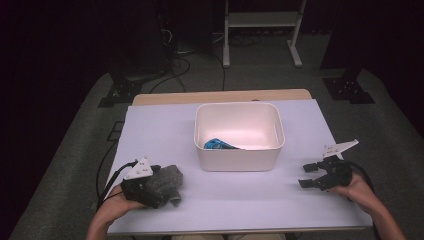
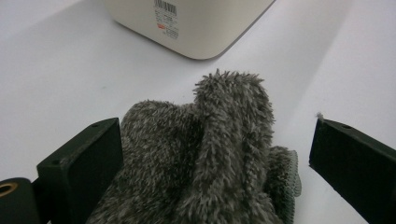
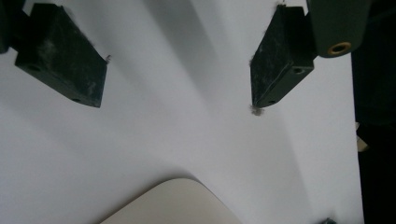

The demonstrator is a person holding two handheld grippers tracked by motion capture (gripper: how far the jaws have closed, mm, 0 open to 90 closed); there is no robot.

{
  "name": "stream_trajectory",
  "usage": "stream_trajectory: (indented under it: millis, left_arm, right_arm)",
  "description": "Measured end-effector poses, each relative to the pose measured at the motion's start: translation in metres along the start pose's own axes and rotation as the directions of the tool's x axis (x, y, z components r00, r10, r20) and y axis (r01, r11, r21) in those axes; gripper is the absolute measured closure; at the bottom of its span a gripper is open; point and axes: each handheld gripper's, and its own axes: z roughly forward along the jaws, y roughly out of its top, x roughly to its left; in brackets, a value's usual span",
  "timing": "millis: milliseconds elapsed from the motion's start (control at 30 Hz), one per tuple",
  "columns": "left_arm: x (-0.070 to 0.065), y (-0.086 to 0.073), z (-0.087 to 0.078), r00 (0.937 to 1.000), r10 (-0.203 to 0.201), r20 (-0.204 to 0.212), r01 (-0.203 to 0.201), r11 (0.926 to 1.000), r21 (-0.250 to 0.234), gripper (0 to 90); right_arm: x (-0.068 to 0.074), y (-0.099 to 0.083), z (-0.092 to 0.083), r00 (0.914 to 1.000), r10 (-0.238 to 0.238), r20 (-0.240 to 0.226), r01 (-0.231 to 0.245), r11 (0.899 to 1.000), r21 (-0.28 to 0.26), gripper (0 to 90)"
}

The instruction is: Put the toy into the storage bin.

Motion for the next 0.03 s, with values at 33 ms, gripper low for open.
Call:
stream_trajectory:
  millis: [33]
  left_arm:
    - [0.0, 0.0002, 0.0, 1.0, -0.003, -0.002, 0.003, 1.0, -0.002, 2.4]
  right_arm:
    - [0.0003, -0.0018, 0.0003, 1.0, -0.005, 0.003, 0.005, 1.0, -0.006, 17.4]
